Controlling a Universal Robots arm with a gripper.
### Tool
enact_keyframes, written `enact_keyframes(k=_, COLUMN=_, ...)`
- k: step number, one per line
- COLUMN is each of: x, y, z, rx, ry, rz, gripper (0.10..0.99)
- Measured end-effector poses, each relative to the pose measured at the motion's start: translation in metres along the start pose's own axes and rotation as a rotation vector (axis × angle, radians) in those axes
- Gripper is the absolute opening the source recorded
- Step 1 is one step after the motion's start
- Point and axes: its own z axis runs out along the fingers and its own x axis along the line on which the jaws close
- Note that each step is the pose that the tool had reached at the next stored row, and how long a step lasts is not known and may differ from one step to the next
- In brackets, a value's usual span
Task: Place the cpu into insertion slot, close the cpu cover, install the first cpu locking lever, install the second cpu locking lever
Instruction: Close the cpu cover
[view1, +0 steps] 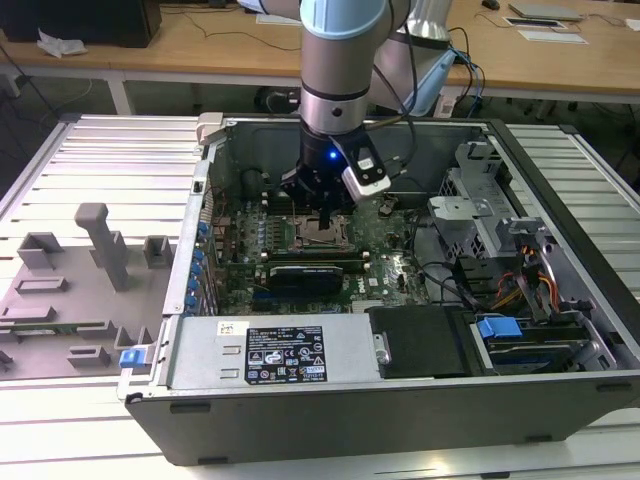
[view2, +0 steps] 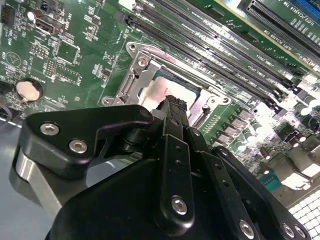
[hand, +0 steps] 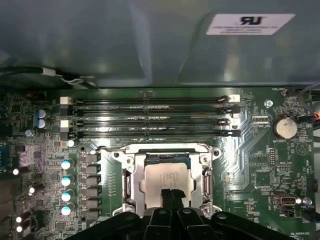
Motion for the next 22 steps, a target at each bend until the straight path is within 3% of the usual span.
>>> enact_keyframes(k=12, x=0.0199, y=-0.0004, z=0.0031, rx=-0.001, ry=0.0019, rz=-0.044, gripper=0.106)
enact_keyframes(k=22, x=0.0259, y=-0.0008, z=0.0110, rx=-0.005, ry=0.0037, rz=-0.090, gripper=0.106)
